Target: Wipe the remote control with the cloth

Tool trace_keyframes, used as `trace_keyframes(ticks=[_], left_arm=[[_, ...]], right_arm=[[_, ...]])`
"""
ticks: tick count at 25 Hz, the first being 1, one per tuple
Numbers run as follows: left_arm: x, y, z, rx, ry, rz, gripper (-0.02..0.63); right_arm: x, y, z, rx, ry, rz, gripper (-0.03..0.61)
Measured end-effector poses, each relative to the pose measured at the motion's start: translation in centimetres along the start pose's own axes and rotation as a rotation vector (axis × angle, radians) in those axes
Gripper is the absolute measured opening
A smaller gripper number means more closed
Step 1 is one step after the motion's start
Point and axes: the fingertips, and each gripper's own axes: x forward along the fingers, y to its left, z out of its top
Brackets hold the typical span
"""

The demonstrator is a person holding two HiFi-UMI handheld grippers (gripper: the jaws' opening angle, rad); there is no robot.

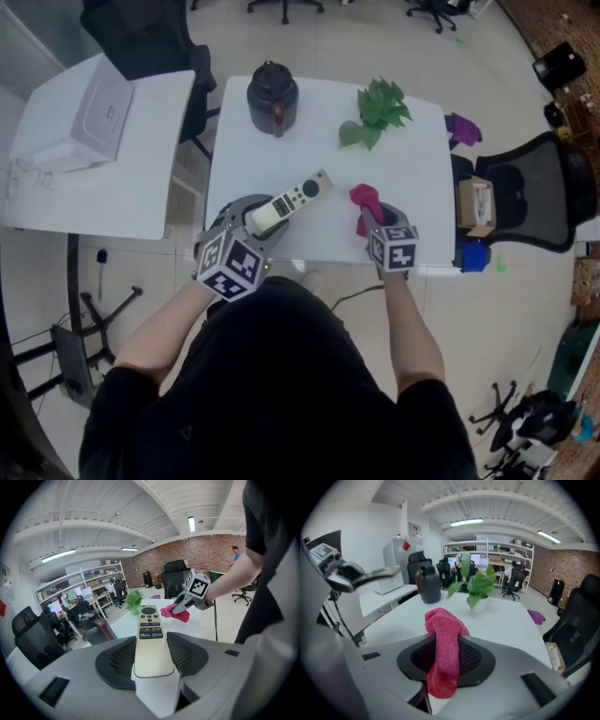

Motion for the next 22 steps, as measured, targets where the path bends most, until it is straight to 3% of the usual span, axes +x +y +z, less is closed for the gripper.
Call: trace_keyframes(ticks=[4,8,12,15,19,22], left_arm=[[0.6,0.3,0.2,0.068,0.008,0.016,0.21],[1.0,0.4,0.7,0.138,0.013,0.023,0.21],[1.2,0.2,1.2,0.197,0.018,0.025,0.21],[1.0,0.1,1.7,0.248,0.013,0.029,0.21],[0.6,-0.6,2.4,0.343,-0.021,0.029,0.21],[-0.2,-0.6,2.8,0.36,-0.067,0.042,0.21]], right_arm=[[-6.3,5.4,7.1,-0.101,-0.198,0.083,0.101],[-10.2,12.5,12.1,-0.262,-0.306,0.206,0.101],[-10.5,18.0,12.7,-0.444,-0.278,0.322,0.101],[-9.7,20.7,12.4,-0.504,-0.233,0.38,0.101],[-9.0,21.8,12.0,-0.551,-0.182,0.39,0.101],[-8.9,21.2,12.2,-0.562,-0.176,0.365,0.101]])
